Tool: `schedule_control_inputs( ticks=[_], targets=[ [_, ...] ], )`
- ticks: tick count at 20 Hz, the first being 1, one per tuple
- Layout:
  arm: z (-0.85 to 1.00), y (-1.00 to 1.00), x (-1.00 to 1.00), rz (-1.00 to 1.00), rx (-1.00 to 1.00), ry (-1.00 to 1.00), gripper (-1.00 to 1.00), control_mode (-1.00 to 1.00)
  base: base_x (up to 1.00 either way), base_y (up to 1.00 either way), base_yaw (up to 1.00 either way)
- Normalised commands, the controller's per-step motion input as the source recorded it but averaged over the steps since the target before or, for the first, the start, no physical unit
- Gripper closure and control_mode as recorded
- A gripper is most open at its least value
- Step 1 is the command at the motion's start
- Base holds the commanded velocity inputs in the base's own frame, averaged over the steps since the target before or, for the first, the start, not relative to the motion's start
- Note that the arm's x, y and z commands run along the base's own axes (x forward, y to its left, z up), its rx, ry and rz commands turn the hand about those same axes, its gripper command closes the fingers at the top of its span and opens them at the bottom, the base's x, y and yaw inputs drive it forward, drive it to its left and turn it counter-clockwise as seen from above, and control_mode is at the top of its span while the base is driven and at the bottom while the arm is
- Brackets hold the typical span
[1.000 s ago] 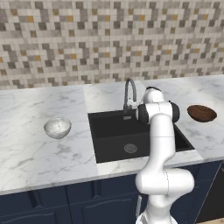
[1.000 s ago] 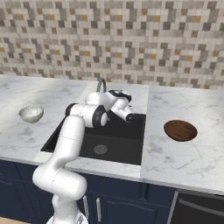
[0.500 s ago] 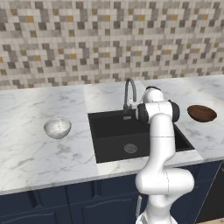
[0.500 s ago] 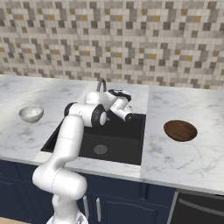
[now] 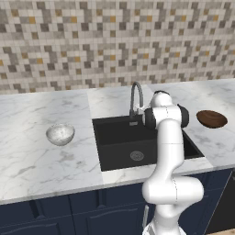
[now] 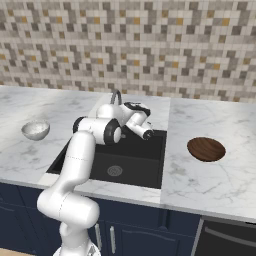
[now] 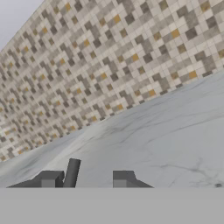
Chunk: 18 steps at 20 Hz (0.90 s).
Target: Rinse each bowl for a few seconds and place them down in the sink or on the counter.
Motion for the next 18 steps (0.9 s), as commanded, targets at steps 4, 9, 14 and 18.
schedule_control_inputs(
  ticks=[4, 9, 14, 18],
  targets=[
    [-0.50, -0.62, -0.30, 0.00, 0.04, 0.03, 1.00, -1.00, 0.00, 0.00, 0.00],
    [-0.50, -0.61, -0.30, 0.00, 0.04, 0.03, 1.00, -1.00, 0.00, 0.00, 0.00],
    [-0.52, -0.60, -0.32, 0.00, 0.04, 0.05, 1.00, -1.00, 0.00, 0.00, 0.00],
    [0.05, -0.53, -0.21, 0.00, 0.08, 0.00, 1.00, -1.00, 0.00, 0.00, 0.00]
  ],
)
